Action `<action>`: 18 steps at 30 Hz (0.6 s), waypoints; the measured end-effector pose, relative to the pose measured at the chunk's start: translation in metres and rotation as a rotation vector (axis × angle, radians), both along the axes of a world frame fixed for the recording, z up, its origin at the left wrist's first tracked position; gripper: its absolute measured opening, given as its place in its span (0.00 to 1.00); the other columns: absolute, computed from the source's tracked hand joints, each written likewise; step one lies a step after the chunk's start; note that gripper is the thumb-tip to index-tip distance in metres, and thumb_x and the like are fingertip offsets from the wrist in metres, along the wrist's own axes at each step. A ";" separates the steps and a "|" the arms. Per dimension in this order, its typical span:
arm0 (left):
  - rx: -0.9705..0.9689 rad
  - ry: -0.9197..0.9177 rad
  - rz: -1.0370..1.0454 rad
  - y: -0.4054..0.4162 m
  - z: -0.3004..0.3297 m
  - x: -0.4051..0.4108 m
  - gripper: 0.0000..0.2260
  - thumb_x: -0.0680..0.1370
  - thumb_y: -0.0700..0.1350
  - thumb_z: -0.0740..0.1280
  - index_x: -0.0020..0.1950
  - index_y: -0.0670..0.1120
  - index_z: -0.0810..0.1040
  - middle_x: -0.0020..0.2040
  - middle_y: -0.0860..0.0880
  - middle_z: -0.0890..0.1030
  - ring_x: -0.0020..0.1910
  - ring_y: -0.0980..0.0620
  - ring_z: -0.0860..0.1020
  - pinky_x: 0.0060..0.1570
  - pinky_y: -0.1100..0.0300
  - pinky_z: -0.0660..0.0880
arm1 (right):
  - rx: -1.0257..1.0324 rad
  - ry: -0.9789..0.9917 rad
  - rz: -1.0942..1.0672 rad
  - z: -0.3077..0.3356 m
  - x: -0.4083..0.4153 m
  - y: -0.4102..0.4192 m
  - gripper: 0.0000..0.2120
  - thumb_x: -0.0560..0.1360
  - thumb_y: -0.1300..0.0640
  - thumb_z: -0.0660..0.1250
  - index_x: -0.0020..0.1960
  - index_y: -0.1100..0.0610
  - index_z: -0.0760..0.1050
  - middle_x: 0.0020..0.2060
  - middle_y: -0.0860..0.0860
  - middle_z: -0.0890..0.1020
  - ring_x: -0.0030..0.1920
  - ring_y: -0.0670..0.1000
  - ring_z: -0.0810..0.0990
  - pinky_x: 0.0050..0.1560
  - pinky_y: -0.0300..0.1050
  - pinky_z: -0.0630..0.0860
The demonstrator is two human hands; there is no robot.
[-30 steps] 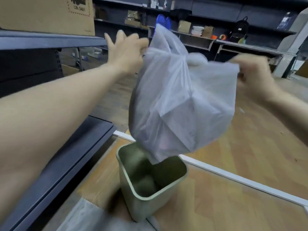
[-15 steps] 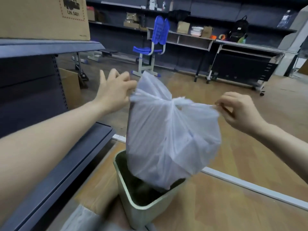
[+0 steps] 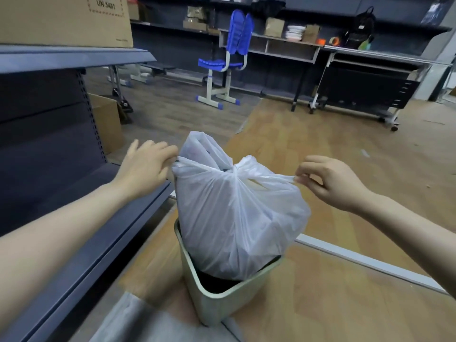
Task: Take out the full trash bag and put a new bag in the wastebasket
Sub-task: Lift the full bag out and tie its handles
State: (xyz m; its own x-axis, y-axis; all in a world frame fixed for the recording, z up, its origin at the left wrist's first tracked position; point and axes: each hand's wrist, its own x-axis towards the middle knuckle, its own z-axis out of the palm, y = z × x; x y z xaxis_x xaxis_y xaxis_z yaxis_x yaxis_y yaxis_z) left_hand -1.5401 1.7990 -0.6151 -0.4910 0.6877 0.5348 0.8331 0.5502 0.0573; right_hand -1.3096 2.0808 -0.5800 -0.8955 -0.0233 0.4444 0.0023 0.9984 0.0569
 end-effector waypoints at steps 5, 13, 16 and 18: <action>0.260 -0.392 -0.133 -0.001 0.006 0.016 0.10 0.80 0.40 0.57 0.40 0.38 0.69 0.34 0.41 0.73 0.35 0.43 0.71 0.36 0.54 0.65 | -0.106 -0.039 -0.162 -0.001 0.000 -0.020 0.06 0.76 0.58 0.62 0.41 0.57 0.72 0.34 0.50 0.77 0.36 0.56 0.74 0.35 0.48 0.70; 0.836 -1.178 -0.378 0.027 0.038 0.060 0.13 0.81 0.36 0.56 0.37 0.41 0.69 0.44 0.38 0.78 0.49 0.46 0.80 0.52 0.54 0.75 | -1.191 0.112 0.043 0.015 -0.014 -0.062 0.14 0.81 0.59 0.57 0.37 0.61 0.71 0.42 0.56 0.84 0.43 0.46 0.81 0.49 0.38 0.75; 0.827 -1.239 -0.462 0.049 0.053 0.073 0.16 0.82 0.38 0.53 0.36 0.41 0.69 0.37 0.41 0.78 0.37 0.51 0.81 0.46 0.59 0.74 | -1.493 0.111 0.210 0.019 -0.033 -0.075 0.16 0.82 0.59 0.53 0.38 0.61 0.70 0.35 0.54 0.81 0.40 0.51 0.82 0.46 0.40 0.78; 0.823 -1.254 -0.504 0.062 0.058 0.078 0.16 0.83 0.40 0.54 0.35 0.42 0.67 0.28 0.49 0.74 0.28 0.55 0.76 0.37 0.64 0.72 | -1.588 0.138 0.262 0.019 -0.044 -0.081 0.17 0.82 0.57 0.52 0.36 0.60 0.68 0.28 0.51 0.74 0.29 0.49 0.75 0.40 0.40 0.76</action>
